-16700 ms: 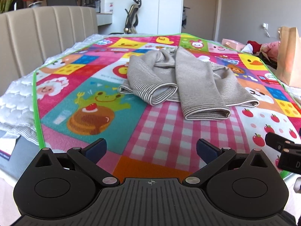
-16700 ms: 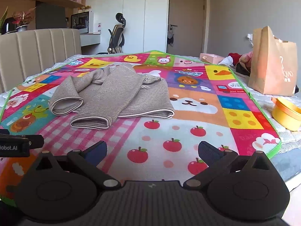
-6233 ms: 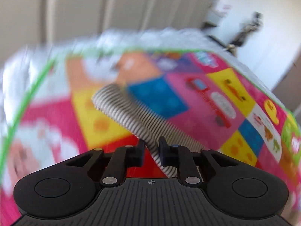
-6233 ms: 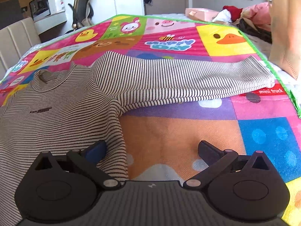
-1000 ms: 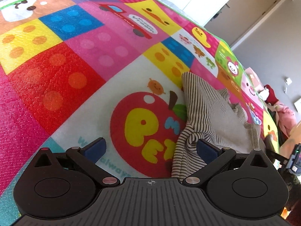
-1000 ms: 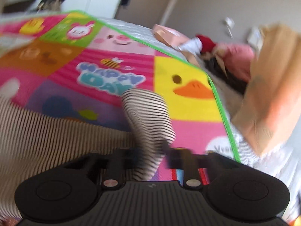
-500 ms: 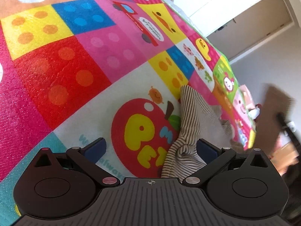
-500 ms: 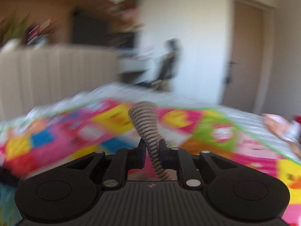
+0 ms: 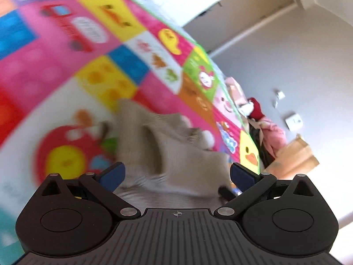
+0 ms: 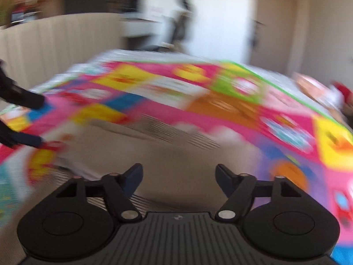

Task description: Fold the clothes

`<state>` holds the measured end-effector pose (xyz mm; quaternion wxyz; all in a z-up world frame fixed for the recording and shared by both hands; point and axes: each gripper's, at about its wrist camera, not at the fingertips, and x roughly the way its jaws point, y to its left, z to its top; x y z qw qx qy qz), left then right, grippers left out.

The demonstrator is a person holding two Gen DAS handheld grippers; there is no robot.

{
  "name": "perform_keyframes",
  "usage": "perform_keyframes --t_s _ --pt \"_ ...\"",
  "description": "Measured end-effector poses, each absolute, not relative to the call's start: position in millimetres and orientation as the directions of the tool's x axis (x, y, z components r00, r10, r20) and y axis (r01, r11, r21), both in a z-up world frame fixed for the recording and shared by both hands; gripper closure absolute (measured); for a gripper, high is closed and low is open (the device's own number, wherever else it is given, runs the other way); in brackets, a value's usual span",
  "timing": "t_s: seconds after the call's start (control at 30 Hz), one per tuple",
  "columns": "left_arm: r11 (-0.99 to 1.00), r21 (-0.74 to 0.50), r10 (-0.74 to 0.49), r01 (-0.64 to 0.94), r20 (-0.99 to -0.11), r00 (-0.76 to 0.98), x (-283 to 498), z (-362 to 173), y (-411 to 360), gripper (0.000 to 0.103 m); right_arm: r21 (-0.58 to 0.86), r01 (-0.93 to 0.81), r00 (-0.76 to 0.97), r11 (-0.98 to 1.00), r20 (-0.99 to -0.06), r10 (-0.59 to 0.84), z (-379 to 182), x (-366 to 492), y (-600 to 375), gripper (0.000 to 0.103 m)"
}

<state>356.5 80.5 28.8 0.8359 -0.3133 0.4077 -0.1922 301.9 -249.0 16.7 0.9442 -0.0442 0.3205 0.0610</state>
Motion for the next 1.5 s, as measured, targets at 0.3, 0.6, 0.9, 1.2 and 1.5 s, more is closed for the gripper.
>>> perform_keyframes --t_s 0.3,0.6,0.9,1.2,1.5 --pt "0.920 -0.384 -0.360 0.081 -0.743 0.565 387.3 9.5 8.9 0.072 0.022 0.233 0.704 0.972 -0.694 -0.153 -29.3 280.8 -341.9 0.019" --pt "0.959 -0.263 -0.261 0.105 -0.678 0.687 382.7 45.5 34.7 0.093 0.019 0.129 0.781 0.992 -0.618 -0.090 -2.1 292.4 -328.7 0.016" --pt "0.973 -0.216 -0.218 0.082 -0.737 0.639 383.3 2.9 49.7 0.080 -0.168 -0.048 0.763 0.985 -0.643 -0.072 -8.4 357.8 -272.9 0.012" --pt "0.899 -0.431 -0.379 0.070 -0.691 0.616 383.2 30.2 87.7 0.063 -0.124 -0.094 0.755 0.988 -0.656 -0.011 6.0 367.9 -288.4 0.013" --pt "0.958 -0.244 -0.284 0.148 -0.762 0.582 392.3 9.5 55.1 0.060 -0.173 -0.175 0.711 0.969 -0.703 0.003 -15.4 387.5 -270.4 0.033"
